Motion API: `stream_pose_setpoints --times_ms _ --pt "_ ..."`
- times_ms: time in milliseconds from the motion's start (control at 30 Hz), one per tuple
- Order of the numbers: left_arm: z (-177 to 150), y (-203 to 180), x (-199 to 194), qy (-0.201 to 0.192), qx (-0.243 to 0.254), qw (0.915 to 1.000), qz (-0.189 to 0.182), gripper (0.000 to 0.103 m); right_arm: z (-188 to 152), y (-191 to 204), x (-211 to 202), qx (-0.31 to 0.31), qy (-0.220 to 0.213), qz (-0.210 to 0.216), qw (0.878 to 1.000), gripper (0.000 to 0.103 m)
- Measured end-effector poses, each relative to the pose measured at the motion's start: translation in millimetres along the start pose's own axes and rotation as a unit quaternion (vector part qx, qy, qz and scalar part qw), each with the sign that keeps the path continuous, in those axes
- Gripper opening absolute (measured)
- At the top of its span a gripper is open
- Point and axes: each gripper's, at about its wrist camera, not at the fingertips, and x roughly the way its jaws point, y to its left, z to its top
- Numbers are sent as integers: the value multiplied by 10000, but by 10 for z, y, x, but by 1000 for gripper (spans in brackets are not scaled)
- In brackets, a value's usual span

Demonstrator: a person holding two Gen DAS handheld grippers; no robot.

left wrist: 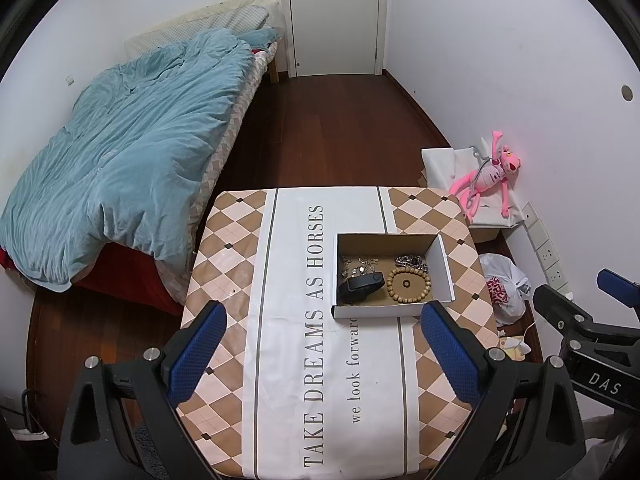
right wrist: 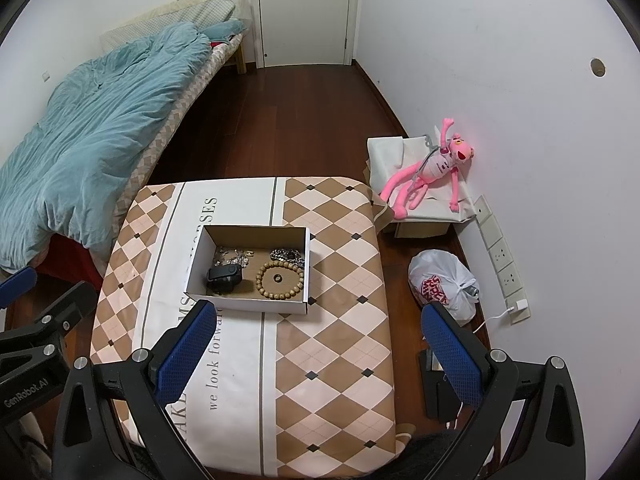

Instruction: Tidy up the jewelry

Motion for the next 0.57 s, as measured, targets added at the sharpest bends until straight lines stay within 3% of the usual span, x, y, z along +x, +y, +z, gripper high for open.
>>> stream_pose_setpoints --times_ms 567 --pt "-7 -27 -20 -39 -17 10000 -22 99 3 -2 3 -1 12 -3 10000 103"
